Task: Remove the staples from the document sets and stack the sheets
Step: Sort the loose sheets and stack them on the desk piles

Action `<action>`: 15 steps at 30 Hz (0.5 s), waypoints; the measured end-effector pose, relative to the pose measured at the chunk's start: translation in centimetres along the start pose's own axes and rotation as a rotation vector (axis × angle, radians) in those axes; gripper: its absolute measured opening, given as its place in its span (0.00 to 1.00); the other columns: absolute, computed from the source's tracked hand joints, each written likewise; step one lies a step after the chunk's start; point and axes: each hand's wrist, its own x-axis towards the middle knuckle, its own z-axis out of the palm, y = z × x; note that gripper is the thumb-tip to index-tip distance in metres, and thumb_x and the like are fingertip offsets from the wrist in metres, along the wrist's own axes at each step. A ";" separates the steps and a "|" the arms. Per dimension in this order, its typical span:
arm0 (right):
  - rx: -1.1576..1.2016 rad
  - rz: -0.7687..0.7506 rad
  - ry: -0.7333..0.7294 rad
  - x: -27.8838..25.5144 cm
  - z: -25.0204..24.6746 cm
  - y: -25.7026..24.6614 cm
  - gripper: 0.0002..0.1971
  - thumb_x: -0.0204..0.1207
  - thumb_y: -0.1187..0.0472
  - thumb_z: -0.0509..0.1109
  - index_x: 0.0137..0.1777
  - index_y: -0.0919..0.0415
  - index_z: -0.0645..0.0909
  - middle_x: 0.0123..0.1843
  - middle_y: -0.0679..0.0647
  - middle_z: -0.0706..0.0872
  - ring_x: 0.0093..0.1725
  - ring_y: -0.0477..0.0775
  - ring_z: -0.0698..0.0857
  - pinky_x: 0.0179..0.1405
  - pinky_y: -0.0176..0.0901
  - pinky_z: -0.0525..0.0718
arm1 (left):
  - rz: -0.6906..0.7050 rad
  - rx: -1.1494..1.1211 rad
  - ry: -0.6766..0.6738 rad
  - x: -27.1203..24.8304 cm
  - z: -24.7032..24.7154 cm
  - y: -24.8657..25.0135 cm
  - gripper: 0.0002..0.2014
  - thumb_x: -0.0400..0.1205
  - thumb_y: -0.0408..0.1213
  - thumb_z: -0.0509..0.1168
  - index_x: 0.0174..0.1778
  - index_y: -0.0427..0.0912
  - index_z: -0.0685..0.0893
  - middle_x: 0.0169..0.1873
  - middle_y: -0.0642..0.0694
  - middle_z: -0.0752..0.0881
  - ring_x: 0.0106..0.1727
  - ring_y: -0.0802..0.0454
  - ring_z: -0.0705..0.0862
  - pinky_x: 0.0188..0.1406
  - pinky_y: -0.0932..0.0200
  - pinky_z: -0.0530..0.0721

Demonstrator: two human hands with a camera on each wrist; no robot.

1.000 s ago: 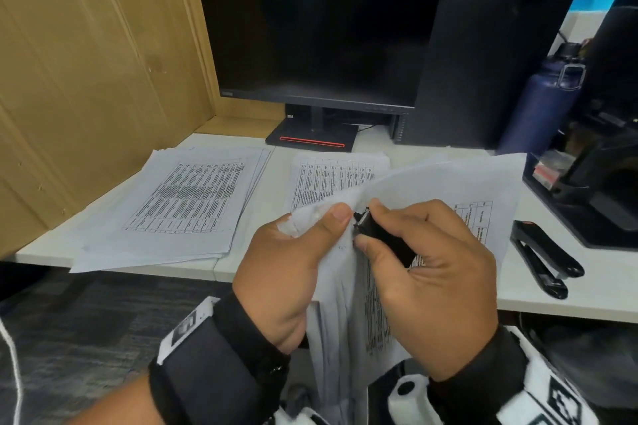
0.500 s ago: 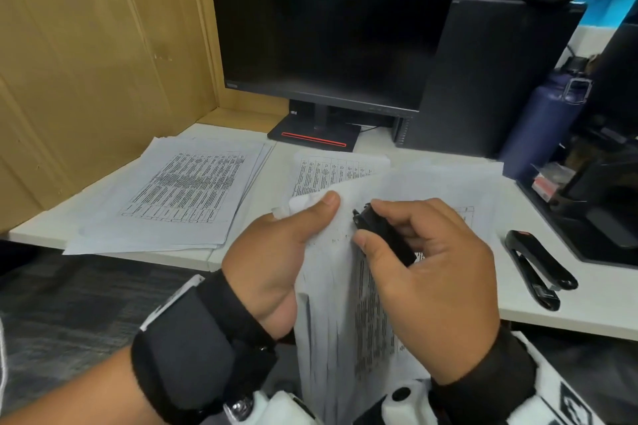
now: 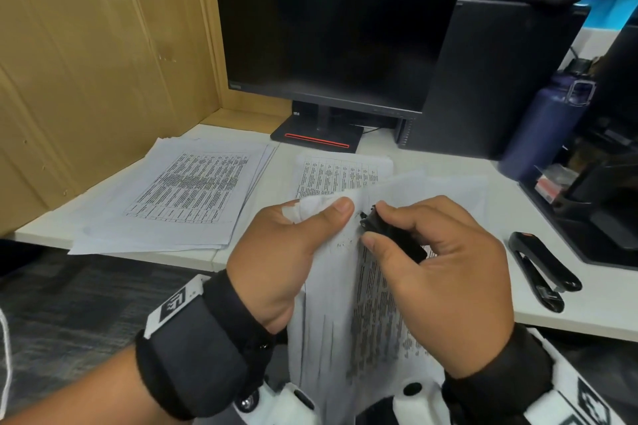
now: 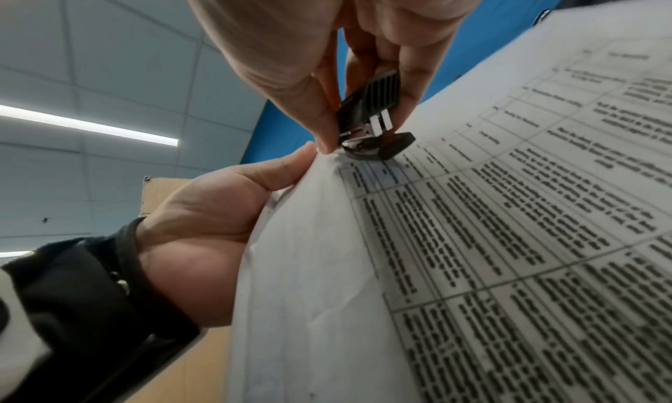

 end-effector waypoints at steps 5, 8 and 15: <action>0.075 0.023 0.022 -0.1 0.2 0.1 0.14 0.66 0.66 0.85 0.49 0.50 0.92 0.44 0.41 0.89 0.48 0.40 0.88 0.49 0.22 0.80 | -0.010 0.061 -0.053 0.5 -0.6 0.8 0.20 0.77 0.39 0.77 0.61 0.29 0.90 0.57 0.27 0.92 0.62 0.27 0.89 0.70 0.34 0.85; 0.101 0.043 0.034 -0.5 0.5 0.0 0.14 0.66 0.65 0.85 0.48 0.48 0.92 0.44 0.40 0.89 0.49 0.40 0.89 0.50 0.25 0.82 | 0.030 0.115 -0.076 0.5 -0.9 1.1 0.17 0.78 0.38 0.78 0.58 0.30 0.91 0.54 0.29 0.93 0.60 0.28 0.91 0.69 0.33 0.86; 0.388 0.266 0.111 -0.8 1.3 -0.4 0.16 0.63 0.70 0.85 0.42 0.46 0.93 0.45 0.47 0.93 0.48 0.46 0.93 0.53 0.42 0.90 | 0.179 0.140 -0.101 0.1 -0.3 0.3 0.09 0.81 0.36 0.72 0.50 0.37 0.95 0.47 0.35 0.95 0.48 0.42 0.93 0.51 0.50 0.89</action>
